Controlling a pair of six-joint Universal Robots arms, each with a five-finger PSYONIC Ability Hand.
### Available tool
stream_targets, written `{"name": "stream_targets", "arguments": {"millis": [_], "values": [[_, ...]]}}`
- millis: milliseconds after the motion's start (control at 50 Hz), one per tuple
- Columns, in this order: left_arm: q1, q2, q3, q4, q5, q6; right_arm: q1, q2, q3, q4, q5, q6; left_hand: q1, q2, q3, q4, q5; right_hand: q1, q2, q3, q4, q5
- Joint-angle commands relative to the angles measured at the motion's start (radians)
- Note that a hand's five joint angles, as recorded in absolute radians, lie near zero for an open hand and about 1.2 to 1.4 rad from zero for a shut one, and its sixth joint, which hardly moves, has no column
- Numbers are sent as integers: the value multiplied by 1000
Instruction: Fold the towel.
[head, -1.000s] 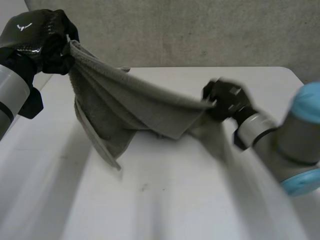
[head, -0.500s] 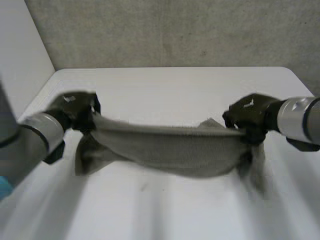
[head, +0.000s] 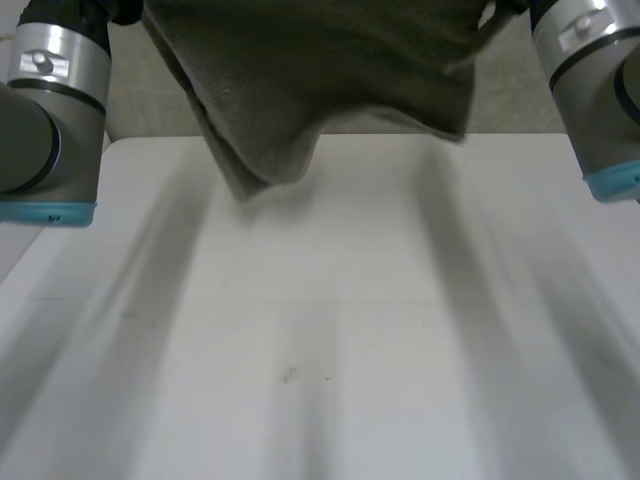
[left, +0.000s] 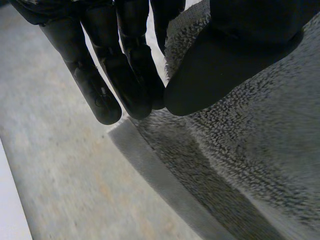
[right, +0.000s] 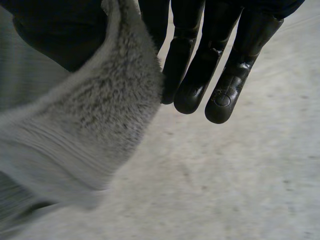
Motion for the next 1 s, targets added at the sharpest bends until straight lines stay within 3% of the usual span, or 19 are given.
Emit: {"name": "stream_targets", "arguments": {"millis": [20,200,300,420,460,480,520,540,580,680,760,860,900,1000], "values": [[28,4,-153,-170,-14,3,5,3,112,256,-86,-6,218,179,180,178,186,434,225,212,204,232],[46,-69,-408,-311,-54,25,-6,138,339,468,-171,-44,218,179,180,178,186,434,225,212,204,232],[39,-146,-453,-413,-54,114,-8,215,397,485,-157,-60,218,179,180,178,186,434,225,212,204,232],[22,-144,-450,-547,-54,158,-14,198,437,477,-163,-37,218,179,180,178,186,434,225,212,204,232],[2,-112,-444,-596,-54,158,-14,159,468,473,-165,-32,-38,-77,-76,-78,-70,434,225,212,204,232],[2,-112,-444,-596,-54,158,-14,158,468,473,-165,-32,-40,-79,-78,-79,-72,434,225,212,204,232],[-13,-33,-460,-606,-51,158,-15,126,505,470,-168,-30,-440,-480,-478,-480,-473,434,225,212,204,232],[-13,-32,-461,-606,-51,158,-15,126,505,470,-168,-30,-442,-481,-480,-482,-474,434,225,212,204,232],[-27,29,-473,-607,-51,161,-14,108,549,450,-168,-30,-659,-698,-696,-698,-691,434,225,212,204,232],[-43,84,-477,-606,-44,168,-14,74,624,392,-168,-30,-865,-904,-903,-904,-897,434,225,212,204,232],[-41,93,-461,-595,-38,169,-18,66,660,351,-168,-32,-865,-904,-903,-904,-897,434,225,212,204,232],[-33,80,-421,-573,34,201,-37,65,677,336,-168,-32,-809,-848,-847,-849,-841,434,225,212,204,232],[-26,35,-393,-570,124,279,-38,65,680,335,-169,-32,-798,-837,-835,-837,-830,434,225,212,204,232],[9,-64,-343,-581,205,437,-38,68,684,333,-169,-32,-765,-804,-803,-805,-797,434,225,212,204,232]]}}
